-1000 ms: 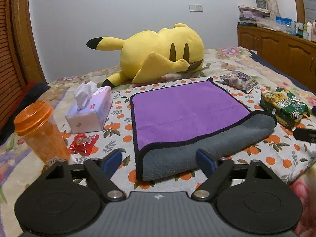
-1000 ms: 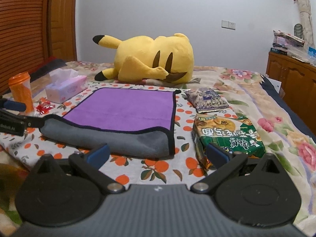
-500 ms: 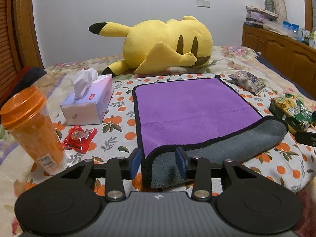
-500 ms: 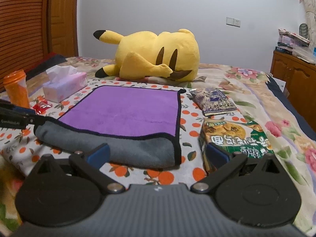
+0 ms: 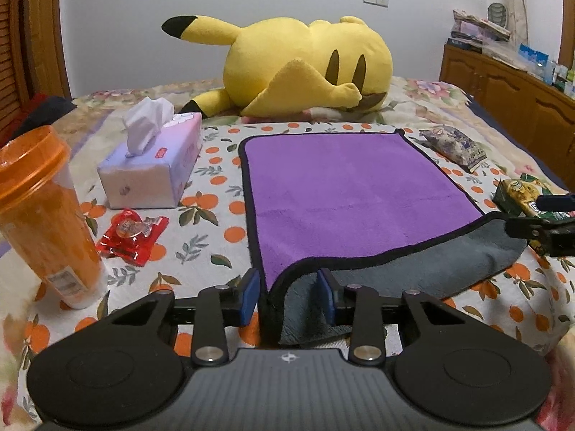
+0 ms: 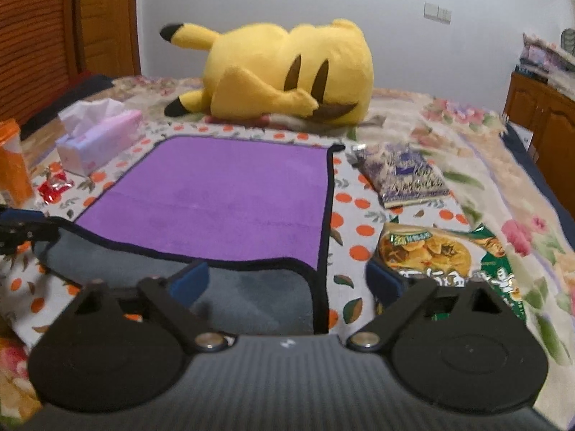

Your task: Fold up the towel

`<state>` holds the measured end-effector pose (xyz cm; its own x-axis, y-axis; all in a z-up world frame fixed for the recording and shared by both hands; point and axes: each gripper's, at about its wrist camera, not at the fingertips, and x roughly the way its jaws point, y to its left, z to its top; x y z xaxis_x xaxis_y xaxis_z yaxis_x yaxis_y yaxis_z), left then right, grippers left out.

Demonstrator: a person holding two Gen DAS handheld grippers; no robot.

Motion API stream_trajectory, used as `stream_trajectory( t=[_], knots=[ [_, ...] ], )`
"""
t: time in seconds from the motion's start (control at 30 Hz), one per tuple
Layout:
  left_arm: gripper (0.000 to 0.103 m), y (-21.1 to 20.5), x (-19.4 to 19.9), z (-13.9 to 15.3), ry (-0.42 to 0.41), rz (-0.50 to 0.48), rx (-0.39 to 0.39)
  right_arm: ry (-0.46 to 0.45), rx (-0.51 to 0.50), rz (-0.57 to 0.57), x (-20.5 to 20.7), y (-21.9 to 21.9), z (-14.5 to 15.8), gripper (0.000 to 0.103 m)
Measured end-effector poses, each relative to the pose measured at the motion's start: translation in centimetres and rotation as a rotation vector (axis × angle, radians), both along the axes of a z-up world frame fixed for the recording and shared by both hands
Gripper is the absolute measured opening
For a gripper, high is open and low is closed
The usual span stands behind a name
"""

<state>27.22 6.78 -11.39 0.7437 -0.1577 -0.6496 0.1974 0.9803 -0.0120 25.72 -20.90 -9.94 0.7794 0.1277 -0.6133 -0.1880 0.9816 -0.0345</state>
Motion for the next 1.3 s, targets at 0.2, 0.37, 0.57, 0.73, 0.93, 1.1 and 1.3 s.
stream_trajectory(
  t=[0.2,0.37,0.57,0.73,0.93,1.1,1.3],
  knots=[
    [0.037,0.1,0.1,-0.4,0.015,-0.009,-0.004,0.088,0.036,0.007,1.8,-0.4,-0.8,0.091],
    [0.034,0.1,0.1,-0.8,0.040,-0.021,-0.007,0.156,0.052,0.032,3.2,-0.6,-1.3,0.087],
    [0.025,0.1,0.2,-1.2,0.067,-0.032,-0.004,0.224,0.071,0.036,3.7,-1.4,-1.7,0.072],
    [0.016,-0.1,0.0,-1.1,0.067,-0.044,0.003,0.248,0.104,0.025,3.1,-2.3,-2.1,0.054],
    [0.008,-0.3,-0.2,-0.9,0.054,-0.061,0.002,0.238,0.084,0.048,2.5,-2.1,-1.8,0.028],
    [0.007,-0.3,-0.4,-0.6,0.034,-0.066,-0.004,0.210,0.059,0.057,2.2,-2.1,-1.6,0.009],
    [0.007,-0.4,-1.3,1.1,-0.024,-0.087,-0.021,0.137,0.054,0.070,1.6,-2.0,-0.8,0.007]
  ],
)
